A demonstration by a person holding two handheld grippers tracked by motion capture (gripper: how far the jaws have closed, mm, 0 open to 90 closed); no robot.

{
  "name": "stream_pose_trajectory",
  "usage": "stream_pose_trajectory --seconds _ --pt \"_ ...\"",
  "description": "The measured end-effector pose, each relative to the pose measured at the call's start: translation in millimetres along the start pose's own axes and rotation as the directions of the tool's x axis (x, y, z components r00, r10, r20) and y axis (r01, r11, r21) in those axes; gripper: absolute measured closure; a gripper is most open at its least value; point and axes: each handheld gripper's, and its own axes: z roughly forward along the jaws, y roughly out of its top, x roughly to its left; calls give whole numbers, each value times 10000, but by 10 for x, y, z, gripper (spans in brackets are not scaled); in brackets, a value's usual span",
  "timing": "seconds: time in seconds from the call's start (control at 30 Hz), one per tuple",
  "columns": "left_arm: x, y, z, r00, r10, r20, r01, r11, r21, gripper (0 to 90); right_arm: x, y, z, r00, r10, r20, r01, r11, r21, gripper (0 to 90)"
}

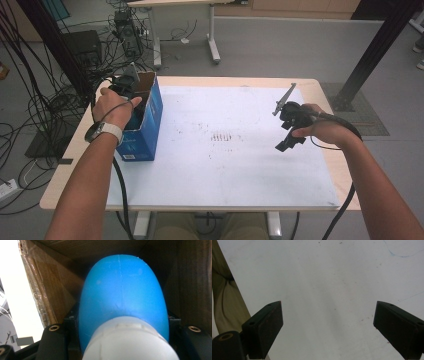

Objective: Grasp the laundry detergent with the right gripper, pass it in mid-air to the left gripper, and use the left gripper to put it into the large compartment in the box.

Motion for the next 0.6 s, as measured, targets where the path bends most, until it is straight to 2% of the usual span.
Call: stream_pose_trajectory --seconds 0.6 --pt "-3 -17 -5 9999 153 33 -152 9998 -136 375 8 30 15 10000 -42 -21 42 10000 23 88"
